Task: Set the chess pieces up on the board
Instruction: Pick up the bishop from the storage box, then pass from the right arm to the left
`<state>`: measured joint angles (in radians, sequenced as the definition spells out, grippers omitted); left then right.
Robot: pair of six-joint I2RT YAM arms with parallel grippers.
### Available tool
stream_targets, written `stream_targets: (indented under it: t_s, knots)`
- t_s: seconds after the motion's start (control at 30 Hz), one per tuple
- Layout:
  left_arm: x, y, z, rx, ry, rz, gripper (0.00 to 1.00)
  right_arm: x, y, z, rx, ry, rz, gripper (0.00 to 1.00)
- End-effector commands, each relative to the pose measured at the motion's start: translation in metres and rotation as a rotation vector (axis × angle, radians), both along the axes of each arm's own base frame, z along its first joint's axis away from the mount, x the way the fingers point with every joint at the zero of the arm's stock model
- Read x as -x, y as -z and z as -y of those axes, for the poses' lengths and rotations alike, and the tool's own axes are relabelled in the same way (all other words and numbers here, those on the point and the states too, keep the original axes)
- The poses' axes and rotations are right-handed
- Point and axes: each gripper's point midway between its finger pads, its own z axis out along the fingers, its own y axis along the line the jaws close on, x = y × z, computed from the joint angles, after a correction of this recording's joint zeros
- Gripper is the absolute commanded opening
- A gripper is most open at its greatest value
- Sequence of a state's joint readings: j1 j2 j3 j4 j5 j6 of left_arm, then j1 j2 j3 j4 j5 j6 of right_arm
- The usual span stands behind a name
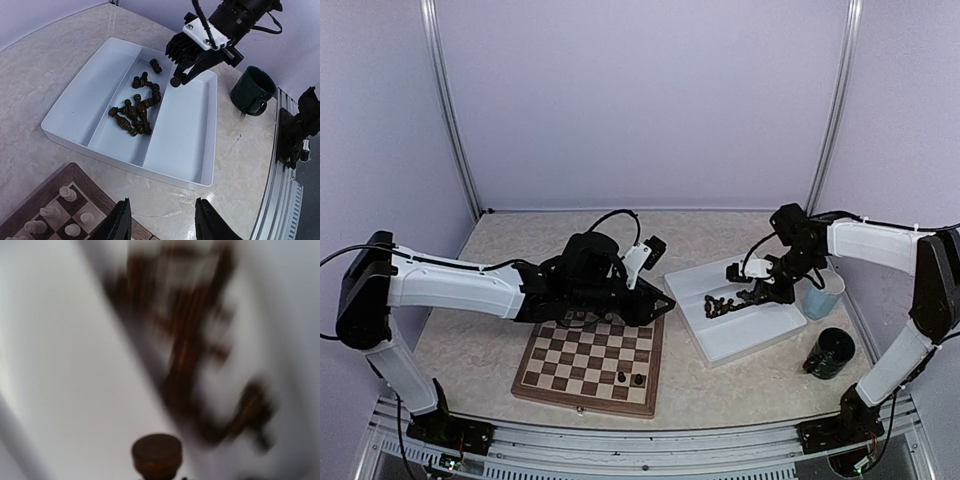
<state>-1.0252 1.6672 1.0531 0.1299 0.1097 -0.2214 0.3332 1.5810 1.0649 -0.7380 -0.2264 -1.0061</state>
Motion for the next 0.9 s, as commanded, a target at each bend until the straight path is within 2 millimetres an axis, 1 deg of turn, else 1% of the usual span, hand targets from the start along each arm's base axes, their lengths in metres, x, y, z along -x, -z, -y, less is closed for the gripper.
stream_targets:
  t_s: [0.0, 0.1, 0.13, 0.17, 0.27, 0.37, 0.53, 0.7, 0.87]
  knots:
    - [-0.007, -0.023, 0.017, 0.179, 0.062, -0.117, 0.43, 0.002, -0.054, -0.054, -0.193, -0.029, -0.006, 0.11]
    - [-0.012, -0.027, 0.023, 0.223, 0.093, -0.159, 0.4, 0.0, -0.073, -0.085, -0.267, -0.066, -0.001, 0.11]
    - [-0.014, -0.023, 0.026, 0.222, 0.096, -0.168, 0.4, 0.001, -0.077, -0.094, -0.284, -0.081, -0.007, 0.11]
    - [-0.015, -0.024, 0.028, 0.229, 0.102, -0.171, 0.4, 0.001, -0.082, -0.103, -0.299, -0.096, -0.005, 0.11]
    - [-0.015, -0.022, 0.036, 0.243, 0.122, -0.189, 0.39, 0.008, -0.084, -0.124, -0.309, -0.138, -0.02, 0.11]
    - [-0.016, -0.016, 0.042, 0.255, 0.131, -0.215, 0.38, 0.014, -0.082, -0.138, -0.304, -0.176, -0.02, 0.11]
    - [-0.017, -0.011, 0.049, 0.274, 0.14, -0.241, 0.37, 0.027, -0.078, -0.149, -0.29, -0.216, -0.034, 0.11]
    - [-0.02, -0.007, 0.052, 0.275, 0.135, -0.246, 0.35, 0.035, -0.083, -0.155, -0.309, -0.237, -0.05, 0.12]
    - [-0.023, -0.005, 0.053, 0.279, 0.132, -0.248, 0.34, 0.041, -0.082, -0.156, -0.318, -0.25, -0.069, 0.12]
